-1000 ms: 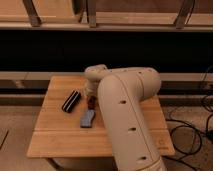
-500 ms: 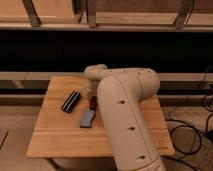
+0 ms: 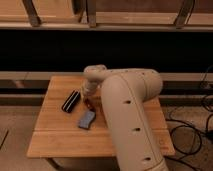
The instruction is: Place the pepper on the white sponge
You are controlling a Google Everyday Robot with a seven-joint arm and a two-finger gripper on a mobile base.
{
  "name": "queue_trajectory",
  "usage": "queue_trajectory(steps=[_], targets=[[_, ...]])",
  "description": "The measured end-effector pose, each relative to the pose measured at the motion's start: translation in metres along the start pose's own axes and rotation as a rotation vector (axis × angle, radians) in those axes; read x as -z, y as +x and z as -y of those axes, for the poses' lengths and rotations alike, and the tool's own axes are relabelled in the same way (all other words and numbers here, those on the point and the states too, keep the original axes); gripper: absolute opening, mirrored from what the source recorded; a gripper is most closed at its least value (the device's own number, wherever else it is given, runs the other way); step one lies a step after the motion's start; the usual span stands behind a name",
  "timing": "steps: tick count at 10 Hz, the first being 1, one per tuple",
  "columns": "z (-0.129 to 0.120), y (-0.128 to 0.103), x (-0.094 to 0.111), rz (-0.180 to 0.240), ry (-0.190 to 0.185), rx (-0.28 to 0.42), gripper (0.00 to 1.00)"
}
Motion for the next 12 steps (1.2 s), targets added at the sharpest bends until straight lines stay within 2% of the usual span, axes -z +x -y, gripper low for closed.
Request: queue_trajectory(steps=[4,6,8,12], targets=[[-0.021,-0.005,0.033,0.081,-0.026,0.067,0.0],[-0.025,0.003,0.046,0.107,-0.03,0.084,0.0],[-0.025,0.017,0.054,0.112,-0.022,0.096,0.0],[-0.027,0.055,0.056,0.08,-0.012,0.101,0.0]])
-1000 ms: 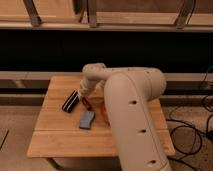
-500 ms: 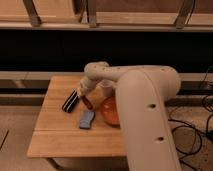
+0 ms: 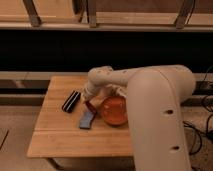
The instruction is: Place the pepper on the white sponge
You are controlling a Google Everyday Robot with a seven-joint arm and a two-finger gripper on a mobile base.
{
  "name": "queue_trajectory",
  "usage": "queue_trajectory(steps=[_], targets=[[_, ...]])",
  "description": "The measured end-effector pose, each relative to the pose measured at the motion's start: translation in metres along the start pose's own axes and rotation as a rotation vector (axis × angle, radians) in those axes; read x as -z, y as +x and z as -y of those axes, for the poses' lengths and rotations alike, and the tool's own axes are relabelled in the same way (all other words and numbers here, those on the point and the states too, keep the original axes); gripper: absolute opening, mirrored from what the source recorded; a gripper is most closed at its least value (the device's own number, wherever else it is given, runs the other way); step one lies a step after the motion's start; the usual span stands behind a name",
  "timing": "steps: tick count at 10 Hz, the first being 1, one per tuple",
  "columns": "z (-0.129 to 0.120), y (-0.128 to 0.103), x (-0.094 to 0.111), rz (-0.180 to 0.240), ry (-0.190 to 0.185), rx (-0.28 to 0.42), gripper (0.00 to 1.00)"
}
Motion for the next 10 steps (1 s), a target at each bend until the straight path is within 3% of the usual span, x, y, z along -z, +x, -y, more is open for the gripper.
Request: queue_trajectory(steps=[3,7,8,10], targets=[[-0.017,0.015,-0.004,-0.038,0.004,0.047,0.0],[-0.053,0.021,-0.019,-0.108,-0.013,0.163,0.01],[-0.05,0.022,-0.018,-0.108,-0.011,0.159,0.06],[-0.05,0.022,-0.019,-0.109,-0.009,0.16,0.26]])
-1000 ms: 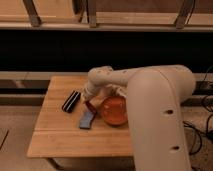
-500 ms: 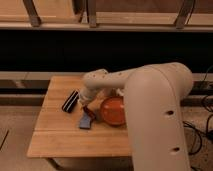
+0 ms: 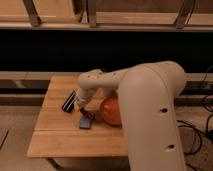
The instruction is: Place the pepper on the white sponge
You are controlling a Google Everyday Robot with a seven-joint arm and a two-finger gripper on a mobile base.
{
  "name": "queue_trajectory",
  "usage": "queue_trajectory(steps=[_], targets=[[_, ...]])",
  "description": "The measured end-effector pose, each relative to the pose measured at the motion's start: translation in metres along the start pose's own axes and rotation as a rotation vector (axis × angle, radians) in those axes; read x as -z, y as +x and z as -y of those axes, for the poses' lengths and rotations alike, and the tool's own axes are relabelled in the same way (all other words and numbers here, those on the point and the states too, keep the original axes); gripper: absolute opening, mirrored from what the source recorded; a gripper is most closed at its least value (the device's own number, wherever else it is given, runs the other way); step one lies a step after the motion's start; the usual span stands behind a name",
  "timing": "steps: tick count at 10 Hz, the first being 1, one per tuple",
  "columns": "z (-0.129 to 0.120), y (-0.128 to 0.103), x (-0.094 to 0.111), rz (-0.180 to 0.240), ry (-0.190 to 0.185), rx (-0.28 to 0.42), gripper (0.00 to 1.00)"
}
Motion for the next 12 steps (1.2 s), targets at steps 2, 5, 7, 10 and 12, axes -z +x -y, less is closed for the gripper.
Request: queue_trajectory(steps=[2,5,7,10,12], targets=[[-0.0009,0.0001,-0.0001,0.001,-0.002,0.0,0.46],[-0.0013,-0.0002,-0.0003,0.0,-0.002,0.001,0.75],[-0.0011,-0.0001,-0.0003,0.0,-0.002,0.0,0.8],[-0.0001,0.0005,-0.0004,0.0,-0.002,-0.002,0.8],[0.0002,0.0006,-0.0002,0.0,-0.001,-0.002,0.8]])
